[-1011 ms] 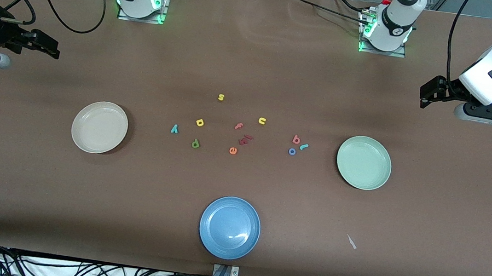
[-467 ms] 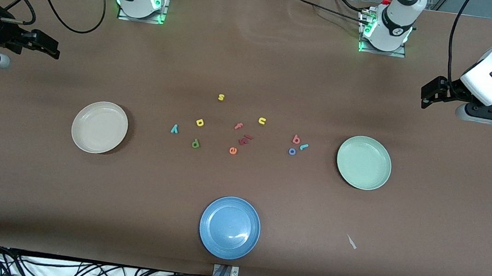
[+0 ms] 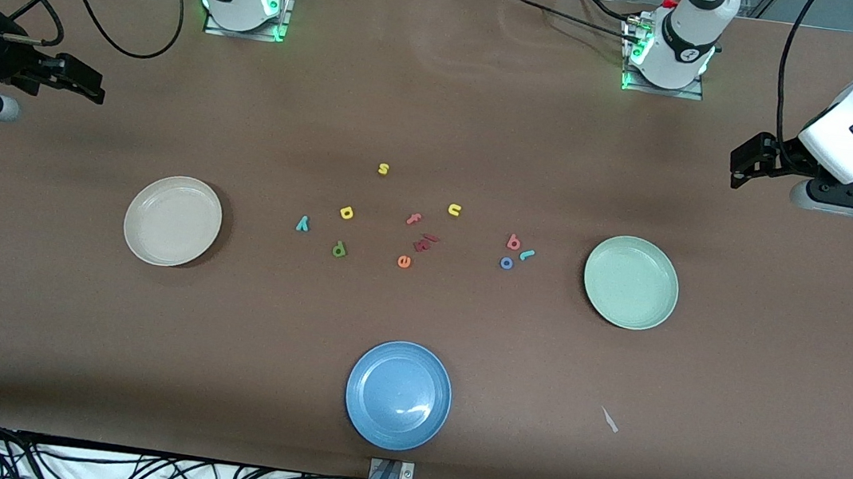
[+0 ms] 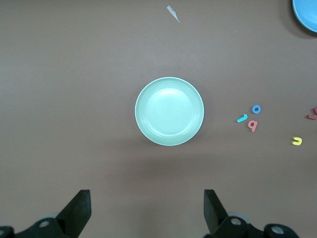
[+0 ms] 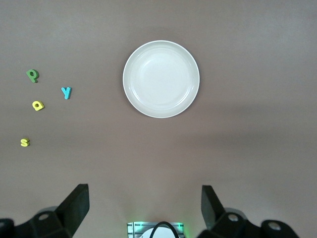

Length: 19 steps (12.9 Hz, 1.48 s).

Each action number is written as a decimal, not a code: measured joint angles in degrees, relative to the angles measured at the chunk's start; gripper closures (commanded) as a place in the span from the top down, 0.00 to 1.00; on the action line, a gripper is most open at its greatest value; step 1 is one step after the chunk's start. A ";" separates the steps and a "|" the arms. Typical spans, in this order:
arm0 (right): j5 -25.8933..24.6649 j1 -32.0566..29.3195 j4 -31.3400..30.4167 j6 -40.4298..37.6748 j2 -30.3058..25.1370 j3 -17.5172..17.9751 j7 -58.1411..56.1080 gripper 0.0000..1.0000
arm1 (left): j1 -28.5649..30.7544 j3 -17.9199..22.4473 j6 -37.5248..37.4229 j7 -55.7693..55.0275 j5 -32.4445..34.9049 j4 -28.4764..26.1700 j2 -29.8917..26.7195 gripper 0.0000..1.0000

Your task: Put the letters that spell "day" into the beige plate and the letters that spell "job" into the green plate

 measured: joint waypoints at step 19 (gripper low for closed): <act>0.00 0.00 0.05 0.00 0.03 -0.07 -0.01 1.00 | -0.10 -0.06 -1.52 0.08 0.00 0.00 0.00 1.00</act>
